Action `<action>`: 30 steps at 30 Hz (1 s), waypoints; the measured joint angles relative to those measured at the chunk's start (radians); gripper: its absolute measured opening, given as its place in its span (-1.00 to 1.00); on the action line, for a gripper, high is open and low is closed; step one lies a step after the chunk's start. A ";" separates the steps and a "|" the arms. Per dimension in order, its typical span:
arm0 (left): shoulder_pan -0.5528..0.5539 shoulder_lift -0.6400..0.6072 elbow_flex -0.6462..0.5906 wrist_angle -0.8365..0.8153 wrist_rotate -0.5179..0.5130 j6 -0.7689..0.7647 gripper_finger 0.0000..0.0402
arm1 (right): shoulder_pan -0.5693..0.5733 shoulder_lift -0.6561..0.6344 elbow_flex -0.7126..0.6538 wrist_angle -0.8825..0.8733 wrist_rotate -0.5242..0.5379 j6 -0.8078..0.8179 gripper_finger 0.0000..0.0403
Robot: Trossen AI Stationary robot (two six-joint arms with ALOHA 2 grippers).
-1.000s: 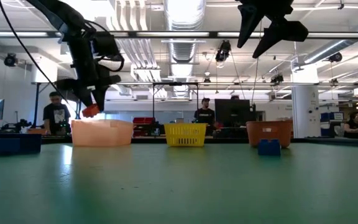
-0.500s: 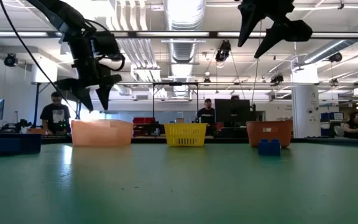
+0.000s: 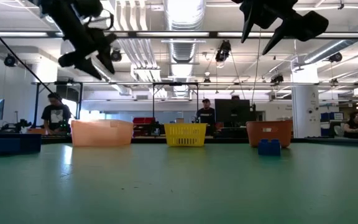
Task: Sort & place blocks by color
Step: Put the blue game piece into the yellow bin
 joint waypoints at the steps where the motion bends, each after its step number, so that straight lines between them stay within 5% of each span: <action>1: -0.012 -0.018 0.000 0.016 0.000 0.000 0.19 | 0.003 0.000 0.000 0.000 0.000 0.017 0.02; 20: -0.067 -0.131 0.000 0.126 0.001 0.035 0.19 | 0.035 0.359 0.045 -0.033 -0.102 0.156 0.03; 30: -0.067 -0.110 -0.002 0.126 0.000 0.036 0.20 | 0.031 0.478 0.044 -0.060 -0.149 0.110 0.38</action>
